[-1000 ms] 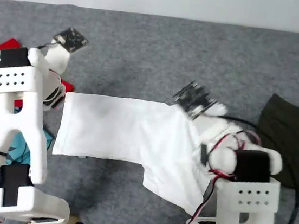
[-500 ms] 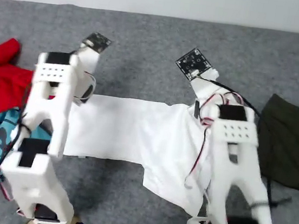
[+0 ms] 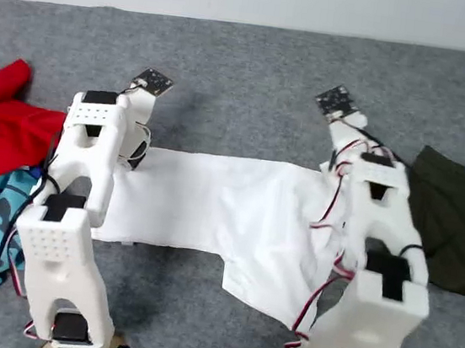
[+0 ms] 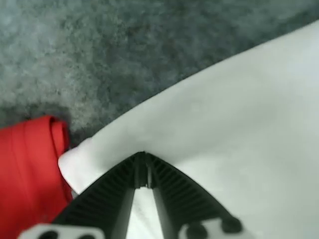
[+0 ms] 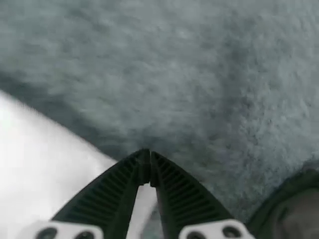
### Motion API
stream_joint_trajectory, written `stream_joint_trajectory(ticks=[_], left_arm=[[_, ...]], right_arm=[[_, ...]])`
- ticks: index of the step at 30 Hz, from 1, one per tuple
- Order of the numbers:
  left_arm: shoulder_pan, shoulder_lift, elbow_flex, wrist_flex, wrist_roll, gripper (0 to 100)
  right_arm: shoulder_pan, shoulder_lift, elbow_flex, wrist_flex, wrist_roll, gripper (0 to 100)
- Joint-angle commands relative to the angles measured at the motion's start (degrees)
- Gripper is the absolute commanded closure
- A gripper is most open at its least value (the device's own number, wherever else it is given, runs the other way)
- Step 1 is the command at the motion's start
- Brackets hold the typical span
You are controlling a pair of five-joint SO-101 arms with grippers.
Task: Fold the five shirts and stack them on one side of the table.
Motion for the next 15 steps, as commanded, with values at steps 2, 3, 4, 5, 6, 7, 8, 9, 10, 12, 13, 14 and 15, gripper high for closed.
stream_joint_trajectory(ticks=[2,3,4,5,6,7,8,9,10,12,13,14,15], left_arm=[[-1.9,1.4,-7.0,3.0,0.4,99],[-1.9,1.5,-8.4,4.5,0.4,99],[-1.8,1.5,-10.0,6.2,0.4,99],[-1.6,1.5,-11.7,8.2,0.4,99],[-1.3,1.5,-13.7,10.1,0.4,99],[-0.9,1.5,-15.8,11.9,0.4,99],[-0.5,1.5,-17.9,13.7,0.4,99],[-0.1,1.5,-20.1,15.6,0.4,99],[0.4,1.5,-22.2,17.4,0.4,99],[1.8,1.5,-26.2,20.7,0.4,99],[2.5,1.5,-28.1,22.4,0.4,99],[3.3,1.5,-29.8,23.9,0.4,99],[4.1,1.5,-31.2,25.4,0.4,99]], right_arm=[[2.1,3.3,-11.6,5.8,1.4,98.8],[2.2,3.5,-13.6,7.7,1.4,98.8],[2.1,3.5,-15.4,9.5,1.4,98.8],[1.9,3.3,-17.3,11.5,1.3,98.8],[1.7,2.9,-19.4,13.9,1.3,98.8],[1.3,2.3,-21.3,16.4,1.2,98.8],[0.7,1.6,-22.9,18.9,1.2,98.8],[0.0,0.8,-24.1,21.3,1.2,98.8],[-0.5,-0.2,-25.0,23.8,1.2,98.8],[-2.1,-2.3,-25.9,28.5,0.4,98.8],[-2.8,-3.4,-26.0,30.6,-0.9,98.9],[-3.5,-4.4,-26.0,32.7,-2.5,98.9],[-4.1,-5.2,-26.0,35.1,-4.1,98.9]])
